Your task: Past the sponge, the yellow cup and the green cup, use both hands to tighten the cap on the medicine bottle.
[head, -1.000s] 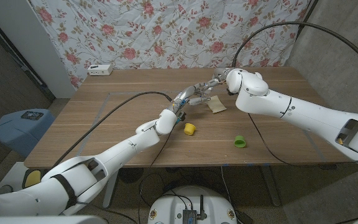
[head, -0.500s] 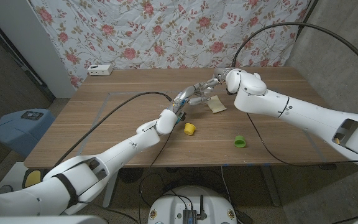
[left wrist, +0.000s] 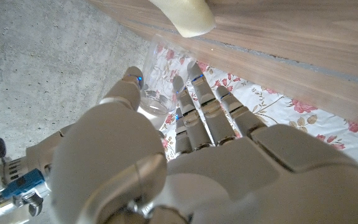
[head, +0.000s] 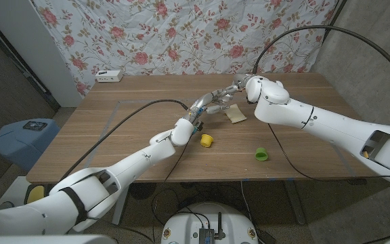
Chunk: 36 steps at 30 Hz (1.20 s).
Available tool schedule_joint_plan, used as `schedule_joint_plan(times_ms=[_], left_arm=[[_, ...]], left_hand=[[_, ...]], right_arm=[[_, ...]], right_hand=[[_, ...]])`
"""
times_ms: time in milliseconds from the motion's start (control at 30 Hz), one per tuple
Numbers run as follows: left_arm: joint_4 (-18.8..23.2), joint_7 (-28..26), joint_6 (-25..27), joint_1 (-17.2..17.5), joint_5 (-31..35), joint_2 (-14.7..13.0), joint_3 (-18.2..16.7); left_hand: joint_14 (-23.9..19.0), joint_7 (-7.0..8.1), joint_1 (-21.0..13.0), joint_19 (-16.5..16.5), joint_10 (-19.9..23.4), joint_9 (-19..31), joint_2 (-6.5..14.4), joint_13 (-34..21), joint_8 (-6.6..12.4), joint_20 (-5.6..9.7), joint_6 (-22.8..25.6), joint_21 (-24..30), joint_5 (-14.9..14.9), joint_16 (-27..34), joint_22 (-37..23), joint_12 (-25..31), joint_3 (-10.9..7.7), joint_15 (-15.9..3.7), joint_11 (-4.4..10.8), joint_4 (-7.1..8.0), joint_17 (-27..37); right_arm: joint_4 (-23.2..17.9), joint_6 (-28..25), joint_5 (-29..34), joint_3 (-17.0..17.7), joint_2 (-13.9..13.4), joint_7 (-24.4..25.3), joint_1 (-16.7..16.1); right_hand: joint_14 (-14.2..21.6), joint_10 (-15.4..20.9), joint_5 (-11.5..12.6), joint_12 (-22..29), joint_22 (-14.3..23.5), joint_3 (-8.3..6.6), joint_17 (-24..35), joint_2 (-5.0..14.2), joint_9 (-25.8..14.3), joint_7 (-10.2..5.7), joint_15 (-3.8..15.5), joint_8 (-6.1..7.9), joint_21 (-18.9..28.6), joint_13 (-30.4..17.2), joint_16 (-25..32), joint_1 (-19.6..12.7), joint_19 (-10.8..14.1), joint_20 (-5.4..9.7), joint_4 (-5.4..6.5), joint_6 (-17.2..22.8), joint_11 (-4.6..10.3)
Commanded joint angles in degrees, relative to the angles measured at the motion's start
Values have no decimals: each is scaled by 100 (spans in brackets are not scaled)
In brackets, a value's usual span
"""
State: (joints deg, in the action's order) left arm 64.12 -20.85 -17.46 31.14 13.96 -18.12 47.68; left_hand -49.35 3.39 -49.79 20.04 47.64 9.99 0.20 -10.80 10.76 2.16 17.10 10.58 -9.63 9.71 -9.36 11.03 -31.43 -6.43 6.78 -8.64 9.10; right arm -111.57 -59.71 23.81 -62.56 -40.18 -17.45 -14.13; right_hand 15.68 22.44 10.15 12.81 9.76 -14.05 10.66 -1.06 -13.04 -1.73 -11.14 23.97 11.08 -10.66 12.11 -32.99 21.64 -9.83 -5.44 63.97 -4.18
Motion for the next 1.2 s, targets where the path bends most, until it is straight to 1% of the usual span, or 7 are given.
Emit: schedule_joint_plan(times_ms=[33,433,633,867,1033,1100,1200], left_arm=[[-90,-18,-36,-38,-21,48,30],[-88,-10,-22,-62,-14,61,49],[-102,11,-65,-83,-7,56,64],[-63,12,-12,-72,-4,54,60],[-55,20,-32,-62,-6,49,67],[-59,21,-47,-60,-4,45,69],[-32,21,-15,-48,-3,38,65]], left_hand=[[-41,0,-6,-28,213,20,23,-20,-2,274,30,-2,-51,21,-12,19,-40,-362,200,0,5],[-18,1,-2,-38,214,20,16,-21,-2,273,28,-4,-51,14,-13,20,-42,-363,205,-1,3],[-13,10,3,-41,217,20,17,-21,-1,274,32,-4,-51,14,-13,21,-44,-362,195,2,3],[-10,23,5,-41,221,20,18,-21,-1,271,32,-3,-51,17,-13,22,-45,-359,203,3,5],[-7,25,1,-44,211,20,17,-21,1,275,35,-3,-51,17,-13,18,-47,-368,201,-1,5],[-11,21,3,-46,210,20,23,-21,0,271,34,-3,-52,20,-13,18,-48,-372,197,2,6],[-10,25,5,-47,214,20,20,-21,0,273,33,-3,-51,20,-13,20,-47,-371,198,1,6]], right_arm=[[-50,-19,-63,23,-44,109,-24],[-186,-65,-106,-4,-159,8,14],[-256,-54,-224,-8,-265,-202,91],[-328,94,-387,110,-367,-255,36],[-386,186,-462,162,-441,-339,25],[-409,246,-523,217,-473,-371,4],[-442,312,-566,273,-512,-383,-32]], right_hand=[[48,24,-16,-22,6,51,19,-26,6,-6,-13,-74,9,-17,43,94,30,-21,-5,-158,-21],[-55,-108,-5,-136,7,182,29,-110,58,75,-75,-338,-32,-21,-35,412,-80,-63,78,-612,-95],[-182,-251,19,-192,6,260,29,-152,51,163,-126,-604,-52,-26,-92,594,-208,-98,103,-1143,-147],[-410,-641,55,-251,5,319,31,-157,-24,277,-136,-920,-49,-30,-139,745,-339,-169,95,-1857,-232],[-507,-808,57,-258,5,321,32,-127,-36,338,-140,-1069,-51,-31,-144,774,-388,-178,83,-2187,-264],[-542,-895,56,-271,5,317,32,-114,-41,321,-139,-1103,-51,-32,-147,775,-405,-190,76,-2267,-274],[-642,-1066,52,-272,5,289,32,-68,-49,352,-139,-1197,-50,-33,-153,742,-445,-194,39,-2507,-329]])
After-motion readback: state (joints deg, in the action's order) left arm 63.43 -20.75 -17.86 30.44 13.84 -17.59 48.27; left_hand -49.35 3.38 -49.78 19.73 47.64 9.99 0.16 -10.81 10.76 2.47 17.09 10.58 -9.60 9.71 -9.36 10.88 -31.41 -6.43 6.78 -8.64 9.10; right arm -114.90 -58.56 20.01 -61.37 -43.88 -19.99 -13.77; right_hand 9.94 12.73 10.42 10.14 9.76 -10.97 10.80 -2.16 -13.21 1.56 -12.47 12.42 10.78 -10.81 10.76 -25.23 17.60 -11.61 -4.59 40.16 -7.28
